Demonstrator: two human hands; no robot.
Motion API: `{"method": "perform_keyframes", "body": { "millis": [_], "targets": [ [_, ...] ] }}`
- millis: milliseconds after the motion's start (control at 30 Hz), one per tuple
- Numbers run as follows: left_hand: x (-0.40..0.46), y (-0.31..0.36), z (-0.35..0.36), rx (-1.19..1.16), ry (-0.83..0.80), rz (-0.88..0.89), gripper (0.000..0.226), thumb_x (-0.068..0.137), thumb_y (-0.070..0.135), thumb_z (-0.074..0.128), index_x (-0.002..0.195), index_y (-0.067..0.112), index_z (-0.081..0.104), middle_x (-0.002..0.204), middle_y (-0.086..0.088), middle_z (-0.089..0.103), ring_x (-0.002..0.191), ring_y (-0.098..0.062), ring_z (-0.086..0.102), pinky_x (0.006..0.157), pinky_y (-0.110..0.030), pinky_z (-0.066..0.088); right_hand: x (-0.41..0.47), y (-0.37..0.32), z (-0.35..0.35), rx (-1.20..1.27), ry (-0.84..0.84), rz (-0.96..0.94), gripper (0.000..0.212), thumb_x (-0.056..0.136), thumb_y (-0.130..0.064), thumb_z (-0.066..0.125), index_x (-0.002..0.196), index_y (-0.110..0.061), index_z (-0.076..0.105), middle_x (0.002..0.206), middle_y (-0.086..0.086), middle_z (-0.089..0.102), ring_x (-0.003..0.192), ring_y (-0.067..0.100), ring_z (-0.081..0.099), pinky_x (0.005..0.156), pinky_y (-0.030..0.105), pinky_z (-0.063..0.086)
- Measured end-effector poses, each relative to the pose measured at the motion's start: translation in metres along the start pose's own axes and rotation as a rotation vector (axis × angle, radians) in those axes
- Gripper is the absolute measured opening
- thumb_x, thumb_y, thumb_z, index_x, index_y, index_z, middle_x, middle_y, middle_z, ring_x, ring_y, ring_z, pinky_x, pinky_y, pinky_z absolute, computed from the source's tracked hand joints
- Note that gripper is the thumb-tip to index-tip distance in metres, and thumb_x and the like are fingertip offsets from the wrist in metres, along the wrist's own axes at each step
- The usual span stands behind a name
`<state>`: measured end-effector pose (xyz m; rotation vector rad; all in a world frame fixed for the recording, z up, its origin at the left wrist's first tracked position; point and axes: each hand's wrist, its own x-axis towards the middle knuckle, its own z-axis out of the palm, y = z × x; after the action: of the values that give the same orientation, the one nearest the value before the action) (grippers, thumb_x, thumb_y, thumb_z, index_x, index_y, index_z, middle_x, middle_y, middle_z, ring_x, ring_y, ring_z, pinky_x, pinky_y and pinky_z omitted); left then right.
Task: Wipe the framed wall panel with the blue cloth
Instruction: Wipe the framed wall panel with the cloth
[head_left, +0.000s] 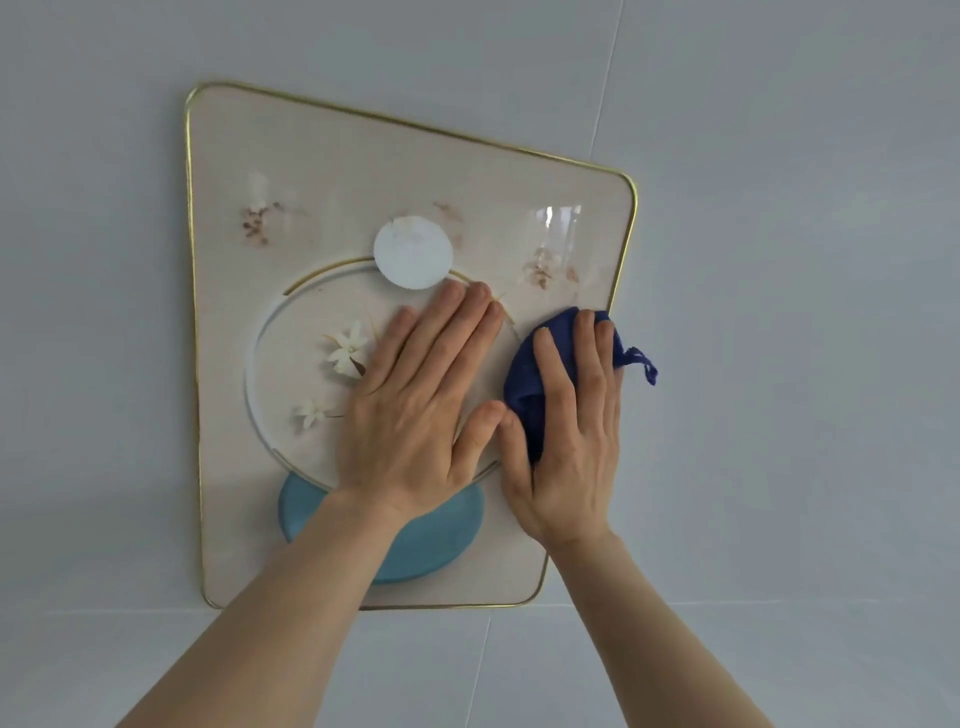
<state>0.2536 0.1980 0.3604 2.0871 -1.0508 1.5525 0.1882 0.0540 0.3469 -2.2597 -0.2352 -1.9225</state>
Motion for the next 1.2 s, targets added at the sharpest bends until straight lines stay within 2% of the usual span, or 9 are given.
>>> {"method": "perform_keyframes", "body": {
  "millis": [100, 167, 267, 500, 667, 833, 900, 1033, 1200],
  "targets": [
    [0.0, -0.001, 0.006, -0.004, 0.071, 0.01, 0.068, 0.107, 0.047, 0.013, 0.162, 0.01, 0.032, 0.171, -0.005, 0.029, 0.161, -0.021, 0.022, 0.132, -0.045, 0.016, -0.001, 0.003, 0.014, -0.034, 0.082, -0.025, 0.052, 0.107, -0.041, 0.029, 0.144, -0.008, 0.047, 0.157, 0.029, 0.034, 0.154, 0.042, 0.021, 0.12, 0.066, 0.025],
    [-0.001, 0.0, 0.007, -0.007, 0.094, 0.014, 0.068, 0.107, 0.046, 0.011, 0.161, 0.01, 0.033, 0.17, -0.006, 0.03, 0.16, -0.021, 0.023, 0.132, -0.045, 0.016, -0.003, 0.003, 0.018, -0.043, 0.127, -0.037, 0.053, 0.108, -0.039, 0.027, 0.14, -0.006, 0.053, 0.155, 0.029, 0.036, 0.152, 0.042, 0.024, 0.124, 0.057, 0.022],
    [-0.001, 0.0, 0.009, 0.017, 0.112, 0.012, 0.067, 0.107, 0.043, 0.009, 0.161, 0.011, 0.032, 0.17, -0.004, 0.03, 0.16, -0.02, 0.023, 0.133, -0.043, 0.014, -0.006, 0.004, 0.02, -0.065, 0.141, -0.073, 0.051, 0.107, -0.037, 0.032, 0.138, -0.006, 0.057, 0.153, 0.028, 0.038, 0.152, 0.039, 0.026, 0.125, 0.045, 0.021],
    [-0.001, 0.001, 0.009, 0.062, 0.119, 0.012, 0.067, 0.107, 0.041, 0.008, 0.162, 0.011, 0.032, 0.17, -0.004, 0.03, 0.16, -0.021, 0.023, 0.133, -0.042, 0.013, -0.004, 0.01, 0.012, -0.107, 0.09, -0.126, 0.04, 0.1, -0.021, 0.053, 0.139, -0.011, 0.055, 0.151, 0.028, 0.044, 0.15, 0.04, 0.031, 0.124, 0.04, 0.023],
    [-0.001, 0.0, 0.011, 0.081, 0.116, 0.016, 0.066, 0.106, 0.04, 0.011, 0.162, 0.012, 0.03, 0.171, -0.003, 0.028, 0.161, -0.02, 0.021, 0.133, -0.043, 0.014, 0.0, 0.006, 0.013, -0.074, 0.134, -0.043, 0.037, 0.102, -0.015, 0.055, 0.139, -0.009, 0.058, 0.153, 0.025, 0.043, 0.151, 0.038, 0.031, 0.124, 0.043, 0.025],
    [-0.001, 0.002, 0.011, 0.08, 0.12, 0.018, 0.064, 0.107, 0.039, 0.013, 0.163, 0.012, 0.03, 0.171, -0.002, 0.028, 0.16, -0.02, 0.022, 0.133, -0.043, 0.014, 0.0, -0.002, 0.019, 0.011, 0.185, 0.088, 0.037, 0.101, -0.003, 0.055, 0.138, -0.003, 0.058, 0.156, 0.022, 0.039, 0.152, 0.039, 0.026, 0.118, 0.061, 0.034],
    [-0.002, 0.001, 0.011, 0.086, 0.121, 0.015, 0.064, 0.107, 0.038, 0.013, 0.163, 0.012, 0.029, 0.171, -0.003, 0.027, 0.161, -0.02, 0.021, 0.133, -0.043, 0.014, -0.003, -0.006, 0.023, 0.035, 0.206, 0.118, 0.037, 0.099, 0.001, 0.057, 0.136, -0.001, 0.059, 0.154, 0.024, 0.042, 0.151, 0.042, 0.029, 0.118, 0.061, 0.034],
    [-0.003, 0.002, 0.011, 0.078, 0.122, 0.014, 0.063, 0.108, 0.038, 0.014, 0.163, 0.012, 0.029, 0.171, -0.003, 0.027, 0.161, -0.02, 0.021, 0.132, -0.045, 0.016, -0.008, 0.0, 0.021, -0.003, 0.203, 0.065, 0.033, 0.103, -0.007, 0.051, 0.133, -0.001, 0.062, 0.151, 0.023, 0.045, 0.149, 0.041, 0.034, 0.111, 0.062, 0.042],
    [-0.003, 0.001, 0.012, 0.07, 0.129, 0.009, 0.062, 0.109, 0.039, 0.015, 0.163, 0.012, 0.029, 0.171, -0.003, 0.027, 0.161, -0.021, 0.021, 0.132, -0.045, 0.018, -0.017, 0.002, 0.01, -0.062, 0.156, 0.023, 0.031, 0.101, -0.006, 0.059, 0.131, -0.003, 0.065, 0.149, 0.022, 0.049, 0.146, 0.038, 0.041, 0.105, 0.058, 0.05]
  ]
}}
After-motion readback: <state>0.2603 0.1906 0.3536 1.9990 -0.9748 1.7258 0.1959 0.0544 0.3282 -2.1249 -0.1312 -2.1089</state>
